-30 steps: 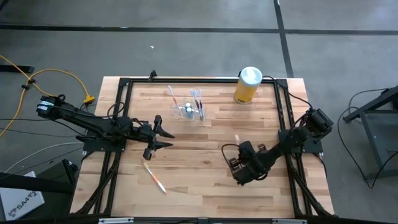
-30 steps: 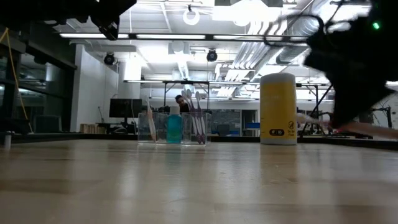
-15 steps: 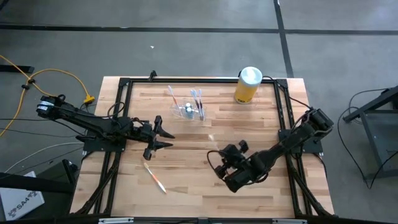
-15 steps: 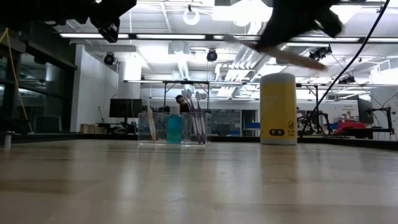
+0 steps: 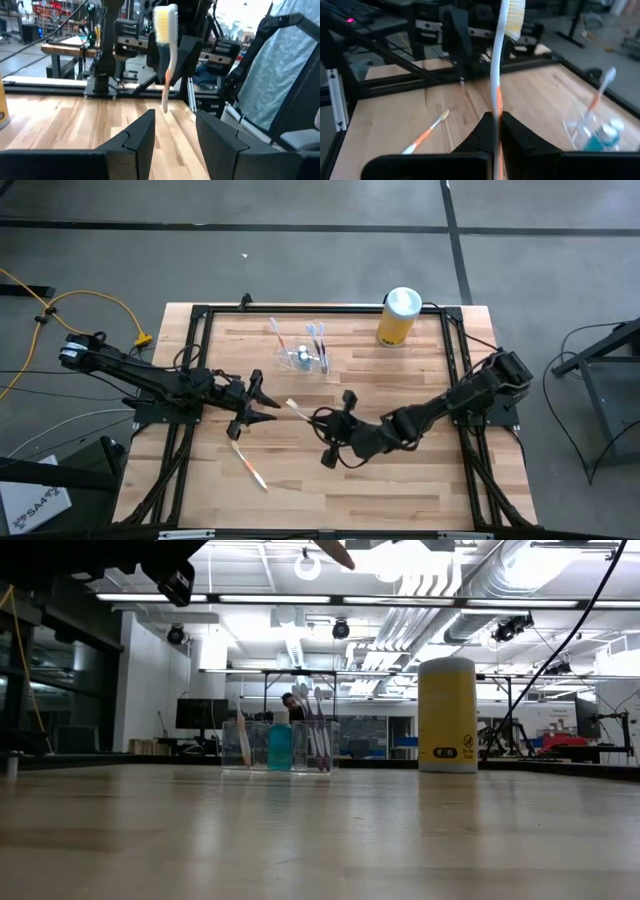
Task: Pick & Place toothbrushing station
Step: Put the right orange toothbrush into transparent organizer
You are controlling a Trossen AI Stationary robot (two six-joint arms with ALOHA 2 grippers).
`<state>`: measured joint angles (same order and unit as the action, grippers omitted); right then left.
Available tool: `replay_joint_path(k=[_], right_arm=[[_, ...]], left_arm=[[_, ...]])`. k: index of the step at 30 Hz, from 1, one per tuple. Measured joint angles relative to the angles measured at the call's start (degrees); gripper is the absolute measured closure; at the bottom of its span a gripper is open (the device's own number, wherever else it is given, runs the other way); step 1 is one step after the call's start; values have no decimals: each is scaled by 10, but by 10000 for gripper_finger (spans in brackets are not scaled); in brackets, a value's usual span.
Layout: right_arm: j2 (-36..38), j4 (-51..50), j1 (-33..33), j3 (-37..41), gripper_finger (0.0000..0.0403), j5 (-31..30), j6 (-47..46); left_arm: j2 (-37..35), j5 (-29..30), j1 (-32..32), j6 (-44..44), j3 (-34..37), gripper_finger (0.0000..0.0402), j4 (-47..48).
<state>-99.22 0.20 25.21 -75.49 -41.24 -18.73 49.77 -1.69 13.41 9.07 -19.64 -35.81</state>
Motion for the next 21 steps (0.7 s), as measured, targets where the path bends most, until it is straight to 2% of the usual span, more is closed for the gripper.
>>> replay_joint_path(k=[4,13,21], right_arm=[[0,37,-13,0,399,26,65],[0,95,-25,0,399,71,146],[0,99,-27,0,399,71,173]], left_arm=[[18,1,0,0,0,262,-58],[100,0,3,-8,-1,262,-226],[112,0,1,-19,-2,262,-258]])
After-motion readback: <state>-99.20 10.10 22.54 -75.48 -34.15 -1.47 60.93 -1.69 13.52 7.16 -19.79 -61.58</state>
